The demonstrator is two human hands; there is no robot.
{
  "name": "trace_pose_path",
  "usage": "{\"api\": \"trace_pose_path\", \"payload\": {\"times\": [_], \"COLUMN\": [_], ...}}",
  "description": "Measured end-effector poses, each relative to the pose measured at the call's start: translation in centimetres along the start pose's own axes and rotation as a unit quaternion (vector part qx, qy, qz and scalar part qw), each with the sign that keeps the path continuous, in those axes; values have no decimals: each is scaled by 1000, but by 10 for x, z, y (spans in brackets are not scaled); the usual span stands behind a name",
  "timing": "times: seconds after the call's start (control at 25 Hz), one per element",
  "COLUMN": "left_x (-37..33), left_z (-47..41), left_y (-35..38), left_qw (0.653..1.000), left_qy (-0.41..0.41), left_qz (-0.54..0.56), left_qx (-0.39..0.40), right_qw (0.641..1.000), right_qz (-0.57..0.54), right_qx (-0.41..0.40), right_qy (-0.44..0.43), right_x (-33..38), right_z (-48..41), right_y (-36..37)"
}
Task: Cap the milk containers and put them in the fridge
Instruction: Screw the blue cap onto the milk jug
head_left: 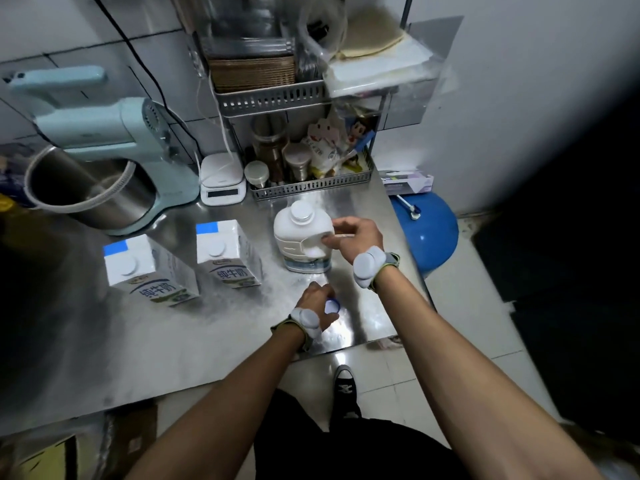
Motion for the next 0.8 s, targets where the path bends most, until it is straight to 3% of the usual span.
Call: {"api": "trace_pose_path", "payload": {"times": [0.32,0.64,0.8], "left_x": [19,-27,-47], "left_z": [28,63,64], "left_y": [-57,-165,-206], "left_qw": [987,962,933], "left_qy": [-101,-5,-8], "left_qz": [78,117,135], "left_qx": [-101,-247,-334], "right_qw": [1000,1000,999], "right_qz": [-2,-29,-34], "right_qx": [0,-3,-12], "right_qy": [-1,-1,8], "right_x": [5,4,5], "right_z": [-2,1,3], "right_y": [6,10,10]}}
Point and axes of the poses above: each hand's wrist, its own z-axis away from the middle knuckle, its own y-axis out of the palm, x = y × z, the point moved 4 cm from there along -z, towards the middle knuckle, and after that the axes turned 10 degrees about -z, right-handed, at the moved point
